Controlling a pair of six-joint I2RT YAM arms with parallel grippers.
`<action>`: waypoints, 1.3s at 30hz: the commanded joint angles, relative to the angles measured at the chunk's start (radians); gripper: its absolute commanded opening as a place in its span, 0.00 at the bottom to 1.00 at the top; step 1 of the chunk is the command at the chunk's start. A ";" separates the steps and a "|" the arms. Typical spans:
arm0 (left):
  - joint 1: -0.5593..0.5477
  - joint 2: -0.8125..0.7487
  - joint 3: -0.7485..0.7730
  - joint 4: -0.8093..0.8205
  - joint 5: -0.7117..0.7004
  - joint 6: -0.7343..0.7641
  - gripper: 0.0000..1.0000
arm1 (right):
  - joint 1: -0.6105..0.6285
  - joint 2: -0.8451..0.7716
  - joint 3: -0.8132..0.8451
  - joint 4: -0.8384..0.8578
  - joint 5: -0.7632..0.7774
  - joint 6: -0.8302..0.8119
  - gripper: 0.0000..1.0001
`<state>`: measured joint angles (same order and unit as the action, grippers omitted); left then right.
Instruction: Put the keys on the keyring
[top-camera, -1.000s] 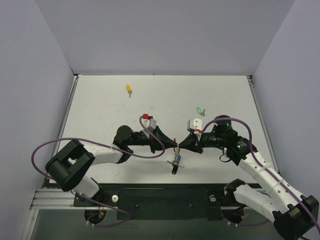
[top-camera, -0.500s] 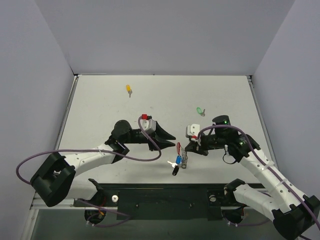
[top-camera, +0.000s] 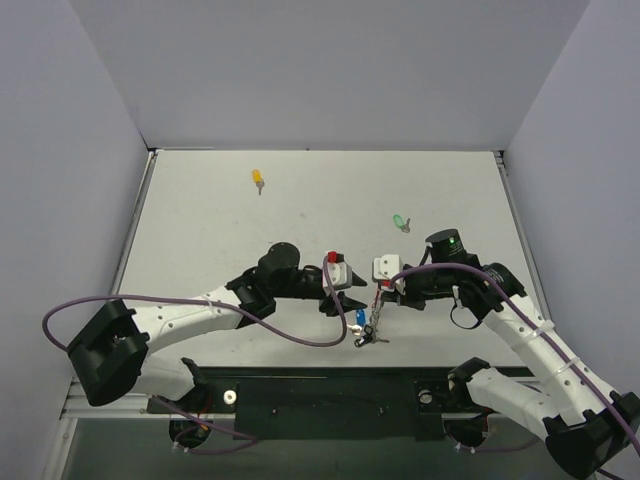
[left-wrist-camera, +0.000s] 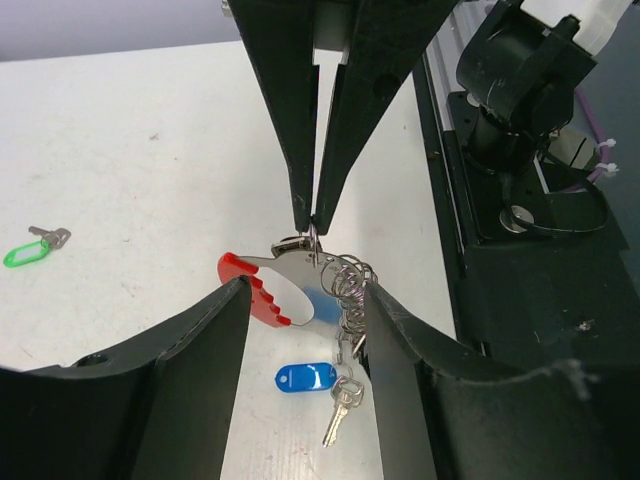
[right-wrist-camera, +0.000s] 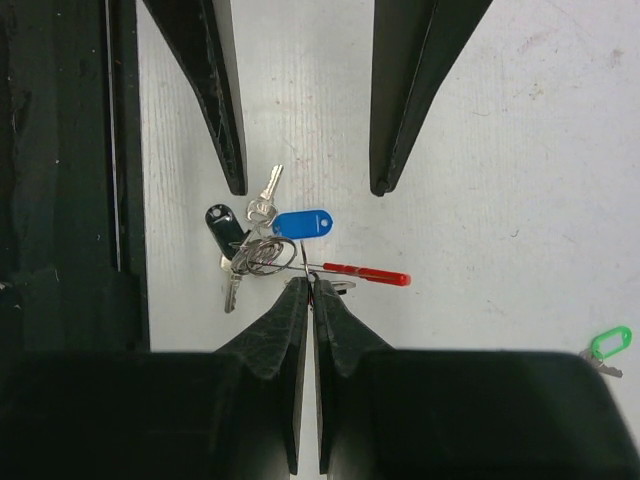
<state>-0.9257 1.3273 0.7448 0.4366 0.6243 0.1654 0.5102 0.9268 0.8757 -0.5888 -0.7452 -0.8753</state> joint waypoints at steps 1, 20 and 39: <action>-0.031 0.026 0.022 0.072 -0.095 0.020 0.59 | -0.006 -0.005 0.042 -0.019 0.009 -0.022 0.00; -0.085 0.128 0.042 0.206 -0.136 -0.055 0.38 | -0.015 -0.034 0.002 0.046 0.004 0.038 0.00; -0.090 0.119 0.036 0.240 -0.161 -0.073 0.27 | -0.015 -0.039 -0.010 0.064 0.004 0.053 0.00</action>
<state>-1.0119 1.4574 0.7452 0.6235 0.4744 0.0990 0.5030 0.9047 0.8658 -0.5560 -0.7212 -0.8352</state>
